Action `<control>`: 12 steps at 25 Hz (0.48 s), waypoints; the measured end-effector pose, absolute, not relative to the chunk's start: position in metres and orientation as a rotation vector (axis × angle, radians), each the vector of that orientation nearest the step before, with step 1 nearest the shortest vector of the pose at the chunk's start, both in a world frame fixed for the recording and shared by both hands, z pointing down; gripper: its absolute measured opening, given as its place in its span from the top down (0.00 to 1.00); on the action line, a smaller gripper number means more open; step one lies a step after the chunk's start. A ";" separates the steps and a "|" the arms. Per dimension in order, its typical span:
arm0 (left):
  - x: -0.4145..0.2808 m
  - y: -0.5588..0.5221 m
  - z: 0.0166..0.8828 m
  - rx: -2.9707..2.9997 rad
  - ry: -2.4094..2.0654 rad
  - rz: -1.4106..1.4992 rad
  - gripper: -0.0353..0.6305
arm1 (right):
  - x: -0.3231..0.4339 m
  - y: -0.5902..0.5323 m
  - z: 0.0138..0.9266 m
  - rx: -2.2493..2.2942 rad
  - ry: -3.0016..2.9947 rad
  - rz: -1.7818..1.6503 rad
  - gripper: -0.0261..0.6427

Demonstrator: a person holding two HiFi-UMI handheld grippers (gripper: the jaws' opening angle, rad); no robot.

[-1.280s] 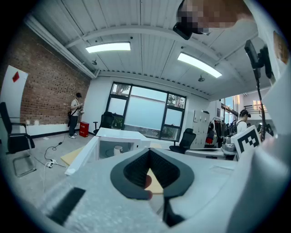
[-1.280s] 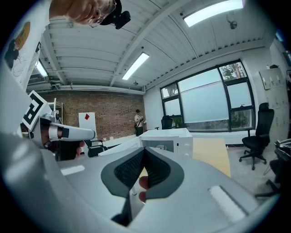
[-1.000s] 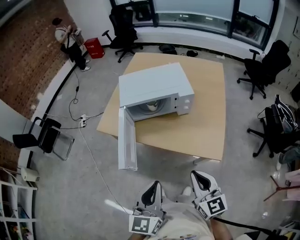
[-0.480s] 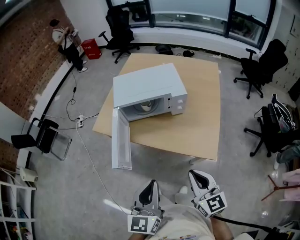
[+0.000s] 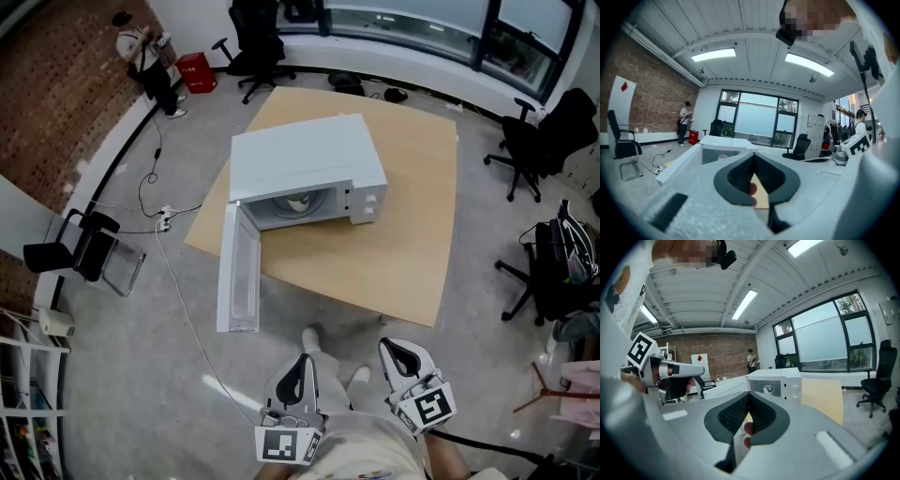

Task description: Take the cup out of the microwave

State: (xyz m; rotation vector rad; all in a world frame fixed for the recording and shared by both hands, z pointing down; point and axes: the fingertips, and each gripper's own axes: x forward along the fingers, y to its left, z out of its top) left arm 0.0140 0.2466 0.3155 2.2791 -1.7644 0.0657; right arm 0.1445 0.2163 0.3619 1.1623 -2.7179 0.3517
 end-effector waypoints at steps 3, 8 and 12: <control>0.004 0.211 0.325 2.300 -1.728 0.078 0.95 | 0.130 0.181 0.370 1.176 -2.701 0.339 0.95; -0.035 0.139 0.329 2.318 -1.729 0.092 0.95 | 0.095 0.109 0.370 1.222 -2.695 0.312 0.95; -0.063 0.090 0.329 2.350 -1.691 0.079 0.95 | 0.066 0.052 0.366 1.268 -2.681 0.251 0.95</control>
